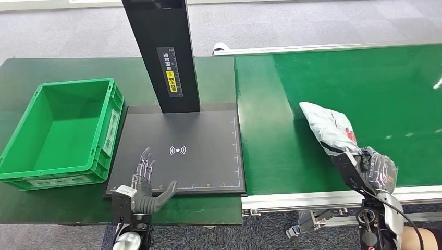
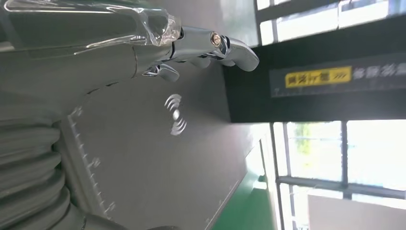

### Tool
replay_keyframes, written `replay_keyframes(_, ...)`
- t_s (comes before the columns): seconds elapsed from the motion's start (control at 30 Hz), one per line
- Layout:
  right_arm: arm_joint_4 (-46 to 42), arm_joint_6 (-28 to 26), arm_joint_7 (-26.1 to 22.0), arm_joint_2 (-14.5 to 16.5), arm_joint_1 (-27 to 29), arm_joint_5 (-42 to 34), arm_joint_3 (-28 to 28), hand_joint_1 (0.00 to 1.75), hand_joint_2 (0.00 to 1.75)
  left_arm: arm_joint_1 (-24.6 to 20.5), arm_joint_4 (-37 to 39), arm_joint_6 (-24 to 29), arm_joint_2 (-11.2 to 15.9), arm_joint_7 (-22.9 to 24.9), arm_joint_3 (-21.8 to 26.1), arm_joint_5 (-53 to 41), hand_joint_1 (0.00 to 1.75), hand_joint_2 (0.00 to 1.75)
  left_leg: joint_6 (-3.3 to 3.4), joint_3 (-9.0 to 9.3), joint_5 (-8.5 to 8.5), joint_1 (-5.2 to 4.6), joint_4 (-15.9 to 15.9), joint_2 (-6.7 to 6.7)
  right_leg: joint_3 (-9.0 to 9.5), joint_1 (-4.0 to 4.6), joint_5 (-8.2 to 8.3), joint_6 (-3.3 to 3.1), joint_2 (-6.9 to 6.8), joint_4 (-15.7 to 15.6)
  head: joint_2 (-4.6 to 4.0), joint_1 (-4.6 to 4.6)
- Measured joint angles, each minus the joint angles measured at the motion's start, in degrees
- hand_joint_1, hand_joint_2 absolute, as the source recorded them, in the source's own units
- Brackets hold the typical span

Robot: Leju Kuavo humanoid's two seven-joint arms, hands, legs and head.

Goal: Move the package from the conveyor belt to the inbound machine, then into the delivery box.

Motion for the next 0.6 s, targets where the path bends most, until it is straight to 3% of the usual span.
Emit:
replay_keyframes(0.13, -10.91, 2.92, 1.1, 0.15, 2.32, -1.46, 4.15, 1.75, 1.75, -0.28, -1.65, 1.2, 0.37, -0.52, 2.22, -0.37, 0.0, 1.75, 0.0, -0.01, 0.0, 0.01, -0.02, 0.09, -0.03, 0.01, 0.0, -0.01, 0.02, 0.01, 0.01, -0.01)
replay_keyframes(0.27, -17.79, 6.34, 1.49, 0.19, 1.11, -0.6, 10.09, 1.75, 1.75, -1.23, -2.15, 1.76, 0.75, -1.0, 4.51, -0.87, 0.0, 1.75, 0.0, 0.02, 0.02, 0.01, -0.03, 0.14, 0.01, 0.03, 0.01, -0.01, 0.04, 0.01, 0.01, -0.01)
replay_keyframes(0.43, -18.32, 9.57, 1.89, 1.2, -4.2, 0.94, 20.14, 1.75, 1.75, -3.08, -1.64, 1.26, 0.82, -1.44, 5.45, -1.54, 0.0, 1.75, 0.02, 0.06, 0.08, 0.01, -0.02, 0.15, 0.06, 0.03, 0.02, -0.01, 0.05, 0.02, 0.0, 0.01)
replay_keyframes(0.6, -15.04, 10.87, 2.83, 4.71, -9.82, -0.23, 29.85, 1.75, 1.75, -5.0, -0.5, 1.18, 0.23, -1.4, 5.45, -1.57, 0.0, 1.75, 0.02, 0.08, 0.09, 0.02, -0.01, 0.14, 0.04, 0.04, 0.02, -0.01, 0.04, 0.03, 0.01, 0.01)
